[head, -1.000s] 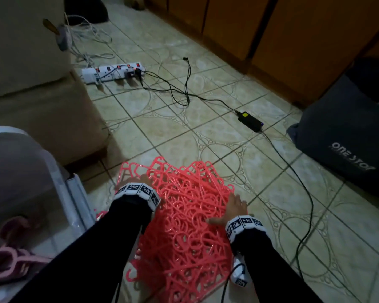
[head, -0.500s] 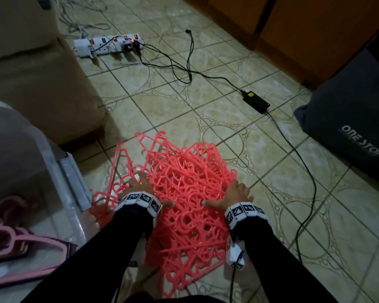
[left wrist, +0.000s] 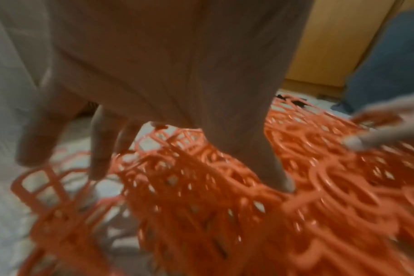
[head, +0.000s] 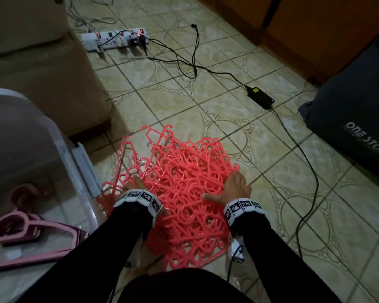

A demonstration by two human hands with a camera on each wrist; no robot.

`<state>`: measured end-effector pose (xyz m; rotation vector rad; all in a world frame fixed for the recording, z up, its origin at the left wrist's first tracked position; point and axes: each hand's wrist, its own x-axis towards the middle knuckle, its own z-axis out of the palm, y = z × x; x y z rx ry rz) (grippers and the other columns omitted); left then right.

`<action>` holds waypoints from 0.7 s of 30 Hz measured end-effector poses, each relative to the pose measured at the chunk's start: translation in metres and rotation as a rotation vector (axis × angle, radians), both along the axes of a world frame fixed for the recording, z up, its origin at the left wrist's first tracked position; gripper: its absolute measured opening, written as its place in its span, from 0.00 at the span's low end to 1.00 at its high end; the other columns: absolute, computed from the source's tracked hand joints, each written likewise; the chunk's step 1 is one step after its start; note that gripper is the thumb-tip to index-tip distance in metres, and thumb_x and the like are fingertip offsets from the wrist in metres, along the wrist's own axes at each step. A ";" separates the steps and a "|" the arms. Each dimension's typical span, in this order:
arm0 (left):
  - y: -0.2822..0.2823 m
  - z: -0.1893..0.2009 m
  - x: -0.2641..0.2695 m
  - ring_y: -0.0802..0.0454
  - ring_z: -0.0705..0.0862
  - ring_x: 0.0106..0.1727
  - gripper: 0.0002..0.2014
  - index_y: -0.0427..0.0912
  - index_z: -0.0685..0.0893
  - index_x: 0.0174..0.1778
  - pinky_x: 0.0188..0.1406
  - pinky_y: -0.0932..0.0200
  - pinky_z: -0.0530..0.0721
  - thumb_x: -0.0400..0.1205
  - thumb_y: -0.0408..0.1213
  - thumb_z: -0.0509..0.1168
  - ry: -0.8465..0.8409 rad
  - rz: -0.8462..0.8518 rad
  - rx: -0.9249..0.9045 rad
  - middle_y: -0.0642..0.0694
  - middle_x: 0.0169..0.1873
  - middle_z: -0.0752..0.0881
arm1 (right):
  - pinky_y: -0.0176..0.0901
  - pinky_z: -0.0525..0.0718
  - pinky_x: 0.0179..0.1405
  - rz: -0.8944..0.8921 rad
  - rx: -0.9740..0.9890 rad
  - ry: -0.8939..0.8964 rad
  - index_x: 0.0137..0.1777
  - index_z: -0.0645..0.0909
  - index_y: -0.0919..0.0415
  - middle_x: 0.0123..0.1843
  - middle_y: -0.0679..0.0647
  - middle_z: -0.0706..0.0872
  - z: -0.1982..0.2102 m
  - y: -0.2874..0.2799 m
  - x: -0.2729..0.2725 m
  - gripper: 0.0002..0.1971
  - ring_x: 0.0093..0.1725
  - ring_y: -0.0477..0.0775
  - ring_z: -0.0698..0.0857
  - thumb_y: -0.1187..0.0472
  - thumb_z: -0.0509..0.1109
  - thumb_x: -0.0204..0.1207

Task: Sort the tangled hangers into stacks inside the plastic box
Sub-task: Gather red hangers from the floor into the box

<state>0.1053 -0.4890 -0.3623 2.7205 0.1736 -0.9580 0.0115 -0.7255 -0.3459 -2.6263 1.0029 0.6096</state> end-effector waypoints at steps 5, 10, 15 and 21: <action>-0.013 0.007 -0.020 0.33 0.75 0.69 0.67 0.32 0.40 0.81 0.62 0.45 0.79 0.62 0.63 0.78 -0.183 -0.260 0.095 0.30 0.75 0.56 | 0.66 0.56 0.78 0.058 0.007 0.004 0.82 0.45 0.62 0.83 0.65 0.51 -0.002 0.015 0.006 0.72 0.82 0.66 0.50 0.23 0.75 0.46; -0.020 0.016 -0.013 0.32 0.71 0.72 0.57 0.35 0.49 0.81 0.68 0.44 0.73 0.67 0.43 0.81 -0.208 0.156 -0.294 0.29 0.76 0.57 | 0.65 0.59 0.79 -0.014 0.033 0.045 0.82 0.43 0.65 0.83 0.67 0.51 -0.002 0.013 0.012 0.73 0.82 0.67 0.49 0.25 0.76 0.46; -0.013 0.024 -0.004 0.34 0.66 0.77 0.52 0.29 0.59 0.79 0.72 0.42 0.67 0.70 0.60 0.74 -0.049 0.366 -0.224 0.29 0.76 0.64 | 0.63 0.59 0.78 -0.045 0.044 0.044 0.82 0.45 0.66 0.83 0.66 0.51 0.000 0.016 0.015 0.71 0.82 0.66 0.51 0.25 0.75 0.48; -0.029 0.025 -0.020 0.39 0.75 0.72 0.50 0.32 0.68 0.77 0.62 0.52 0.75 0.70 0.70 0.65 0.224 0.039 -0.183 0.33 0.74 0.73 | 0.63 0.55 0.80 -0.040 0.044 0.029 0.82 0.43 0.65 0.83 0.66 0.52 0.003 0.020 0.015 0.73 0.83 0.65 0.51 0.25 0.76 0.46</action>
